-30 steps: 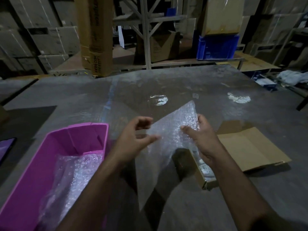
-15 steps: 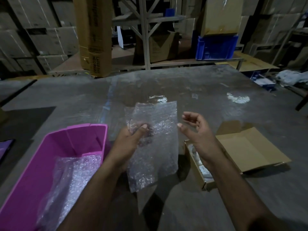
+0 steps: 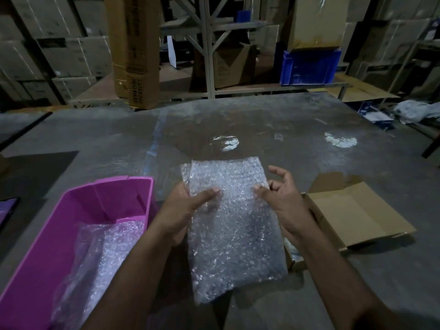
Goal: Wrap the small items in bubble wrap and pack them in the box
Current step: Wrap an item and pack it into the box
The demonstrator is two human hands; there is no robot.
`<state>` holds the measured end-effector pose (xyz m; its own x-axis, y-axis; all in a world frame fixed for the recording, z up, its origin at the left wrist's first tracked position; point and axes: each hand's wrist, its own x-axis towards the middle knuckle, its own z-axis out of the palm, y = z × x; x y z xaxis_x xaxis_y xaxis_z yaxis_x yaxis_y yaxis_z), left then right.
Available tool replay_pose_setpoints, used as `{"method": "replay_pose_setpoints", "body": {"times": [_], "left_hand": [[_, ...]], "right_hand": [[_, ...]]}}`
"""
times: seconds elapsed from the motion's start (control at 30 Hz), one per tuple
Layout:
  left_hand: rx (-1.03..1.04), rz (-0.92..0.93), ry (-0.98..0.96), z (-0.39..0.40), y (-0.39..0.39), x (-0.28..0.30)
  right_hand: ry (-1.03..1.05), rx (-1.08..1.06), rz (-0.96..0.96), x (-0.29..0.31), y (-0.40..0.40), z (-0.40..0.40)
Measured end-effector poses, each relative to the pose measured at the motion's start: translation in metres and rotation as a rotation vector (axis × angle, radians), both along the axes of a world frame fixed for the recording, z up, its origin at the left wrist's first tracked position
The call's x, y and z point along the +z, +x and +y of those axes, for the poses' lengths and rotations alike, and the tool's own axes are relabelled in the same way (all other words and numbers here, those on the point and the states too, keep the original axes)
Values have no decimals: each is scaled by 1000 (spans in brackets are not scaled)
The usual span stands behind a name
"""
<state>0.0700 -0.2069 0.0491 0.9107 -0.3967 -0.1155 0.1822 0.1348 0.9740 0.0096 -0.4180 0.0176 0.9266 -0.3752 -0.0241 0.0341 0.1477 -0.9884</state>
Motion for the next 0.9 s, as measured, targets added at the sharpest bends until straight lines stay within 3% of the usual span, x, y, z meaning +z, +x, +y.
{"method": "replay_pose_setpoints", "body": {"times": [0.07, 0.17, 0.37, 0.5, 0.7, 0.9], "left_hand": [[126, -58, 16, -2, 4, -4], [286, -213, 232, 1, 8, -7], [280, -301, 284, 4, 10, -13], [305, -398, 273, 1, 8, -12], [197, -422, 159, 2, 7, -8], [12, -479, 228, 6, -1, 4]], "right_hand": [[-11, -69, -31, -2, 1, 1], [16, -78, -72, 2, -3, 3], [-123, 168, -74, 6, -15, -4], [-74, 127, -109, 6, -16, -6], [-7, 54, -144, 5, -17, -9], [-123, 34, -144, 8, -19, -11]]}}
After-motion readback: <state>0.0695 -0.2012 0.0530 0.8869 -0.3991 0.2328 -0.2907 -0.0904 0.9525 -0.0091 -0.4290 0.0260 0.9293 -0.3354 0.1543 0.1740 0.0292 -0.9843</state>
